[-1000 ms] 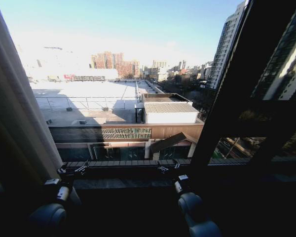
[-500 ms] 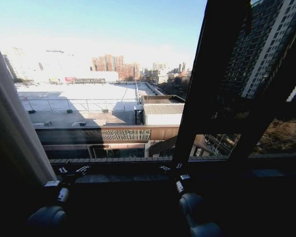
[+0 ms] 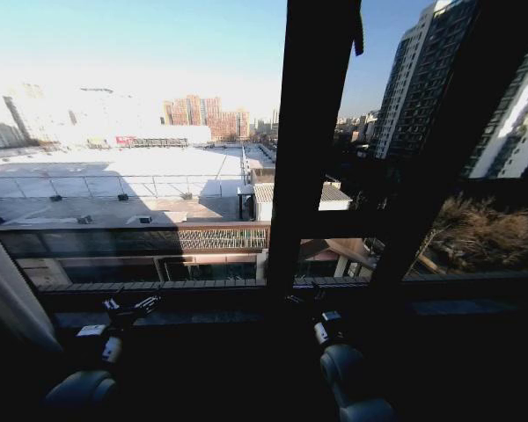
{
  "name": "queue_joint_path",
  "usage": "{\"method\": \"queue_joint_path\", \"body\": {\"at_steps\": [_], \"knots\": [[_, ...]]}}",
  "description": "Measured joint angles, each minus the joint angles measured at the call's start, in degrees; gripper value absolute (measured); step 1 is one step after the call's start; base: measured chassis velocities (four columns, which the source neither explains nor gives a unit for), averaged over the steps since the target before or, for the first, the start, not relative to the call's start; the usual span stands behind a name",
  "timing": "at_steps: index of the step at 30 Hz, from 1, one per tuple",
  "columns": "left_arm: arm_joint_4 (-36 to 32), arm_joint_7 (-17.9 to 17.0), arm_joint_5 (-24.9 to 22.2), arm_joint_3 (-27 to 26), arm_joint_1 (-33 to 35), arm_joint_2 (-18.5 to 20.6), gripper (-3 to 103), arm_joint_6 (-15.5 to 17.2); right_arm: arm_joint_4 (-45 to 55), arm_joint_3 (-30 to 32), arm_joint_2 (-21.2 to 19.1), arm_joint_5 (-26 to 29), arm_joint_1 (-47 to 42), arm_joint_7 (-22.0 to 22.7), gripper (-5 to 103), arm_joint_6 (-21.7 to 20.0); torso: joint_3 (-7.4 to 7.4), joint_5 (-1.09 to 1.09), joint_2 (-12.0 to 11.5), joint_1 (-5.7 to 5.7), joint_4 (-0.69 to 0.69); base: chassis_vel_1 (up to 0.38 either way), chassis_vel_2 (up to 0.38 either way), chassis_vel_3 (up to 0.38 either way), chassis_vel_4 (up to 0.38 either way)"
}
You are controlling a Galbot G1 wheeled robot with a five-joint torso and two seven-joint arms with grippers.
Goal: Open the curtains by pulling them apart, changing their state from closed to fully open.
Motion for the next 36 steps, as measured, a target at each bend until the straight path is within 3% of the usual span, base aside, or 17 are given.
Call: {"method": "queue_joint_path", "body": {"at_steps": [24,36], "knots": [[2.0,0.0,0.9,1.5,-1.2,-0.9,100,-0.8,-1.6,0.4,-1.0,0.4,1.0,0.5,100,-0.3,0.00,-0.01,0.0,0.00,0.00,-0.304,-0.395,0.303,0.402],[1.6,-0.2,1.8,2.2,-0.5,-0.8,100,-1.1,-0.4,1.3,-1.2,1.6,0.4,0.7,100,-0.4,-0.02,-0.02,0.0,-0.03,0.03,-0.109,-0.424,0.111,0.421]]}}
